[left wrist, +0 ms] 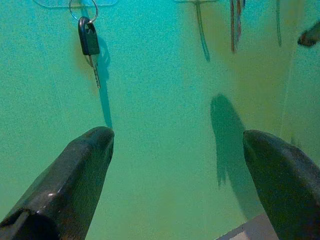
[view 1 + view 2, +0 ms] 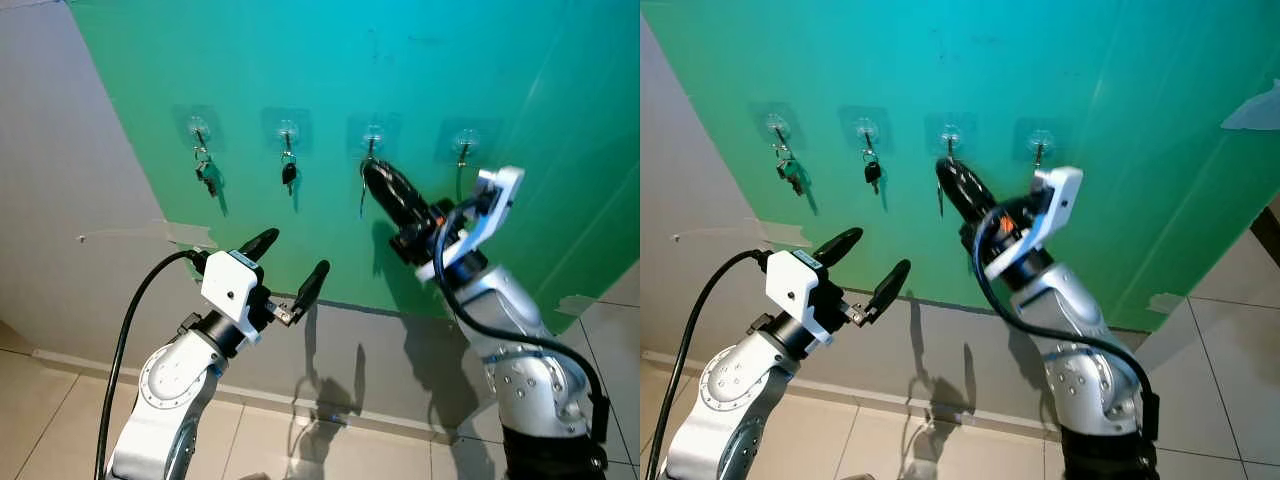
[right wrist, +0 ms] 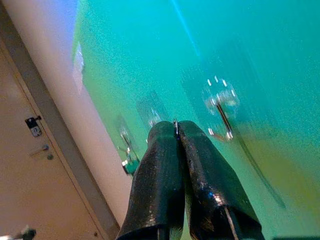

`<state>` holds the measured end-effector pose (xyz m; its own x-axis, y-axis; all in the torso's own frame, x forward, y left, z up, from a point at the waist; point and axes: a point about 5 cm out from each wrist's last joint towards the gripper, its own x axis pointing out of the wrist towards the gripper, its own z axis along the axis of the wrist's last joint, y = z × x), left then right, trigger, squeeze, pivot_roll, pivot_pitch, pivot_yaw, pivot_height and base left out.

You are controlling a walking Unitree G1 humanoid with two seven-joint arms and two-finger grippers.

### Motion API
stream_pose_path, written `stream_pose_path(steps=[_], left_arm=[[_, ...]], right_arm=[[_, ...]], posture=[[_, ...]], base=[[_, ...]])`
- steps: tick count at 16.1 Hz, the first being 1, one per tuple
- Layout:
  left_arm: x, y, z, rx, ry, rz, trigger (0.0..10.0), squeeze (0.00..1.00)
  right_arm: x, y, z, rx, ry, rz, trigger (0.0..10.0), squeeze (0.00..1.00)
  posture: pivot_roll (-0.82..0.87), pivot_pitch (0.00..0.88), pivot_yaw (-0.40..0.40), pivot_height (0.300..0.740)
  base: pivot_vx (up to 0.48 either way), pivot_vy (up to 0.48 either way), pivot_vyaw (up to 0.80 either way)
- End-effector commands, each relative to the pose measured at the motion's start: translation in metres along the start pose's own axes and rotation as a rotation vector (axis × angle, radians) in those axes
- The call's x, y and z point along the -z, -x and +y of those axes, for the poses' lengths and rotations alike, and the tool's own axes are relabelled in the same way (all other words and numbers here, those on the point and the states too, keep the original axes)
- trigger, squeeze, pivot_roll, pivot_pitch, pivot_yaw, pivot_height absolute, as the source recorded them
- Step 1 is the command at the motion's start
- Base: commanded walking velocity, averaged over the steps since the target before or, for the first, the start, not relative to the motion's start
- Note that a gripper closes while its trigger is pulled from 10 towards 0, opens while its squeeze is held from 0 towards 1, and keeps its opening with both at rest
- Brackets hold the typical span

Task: Hang keys on a hook

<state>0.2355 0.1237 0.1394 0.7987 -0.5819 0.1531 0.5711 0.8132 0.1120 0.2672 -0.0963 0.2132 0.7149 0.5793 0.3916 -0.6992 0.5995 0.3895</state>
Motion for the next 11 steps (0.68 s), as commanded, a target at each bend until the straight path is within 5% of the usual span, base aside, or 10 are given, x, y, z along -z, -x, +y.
stream_pose_path(steps=[1, 11], left_arm=[[-0.004, -0.001, -0.001, 0.013, -0.008, -0.011, 10.0, 0.00], [-0.011, -0.001, -0.007, 0.075, 0.033, -0.065, 10.0, 0.00]], right_arm=[[-0.003, -0.003, -0.002, 0.016, 0.007, -0.021, 10.0, 0.00], [0.004, -0.001, -0.014, 0.100, 0.025, 0.023, 10.0, 0.00]], posture=[[-0.03, 0.009, 0.044, 0.740], [-0.03, 0.010, 0.049, 0.740]], base=[[0.000, 0.000, 0.00], [0.000, 0.000, 0.00]])
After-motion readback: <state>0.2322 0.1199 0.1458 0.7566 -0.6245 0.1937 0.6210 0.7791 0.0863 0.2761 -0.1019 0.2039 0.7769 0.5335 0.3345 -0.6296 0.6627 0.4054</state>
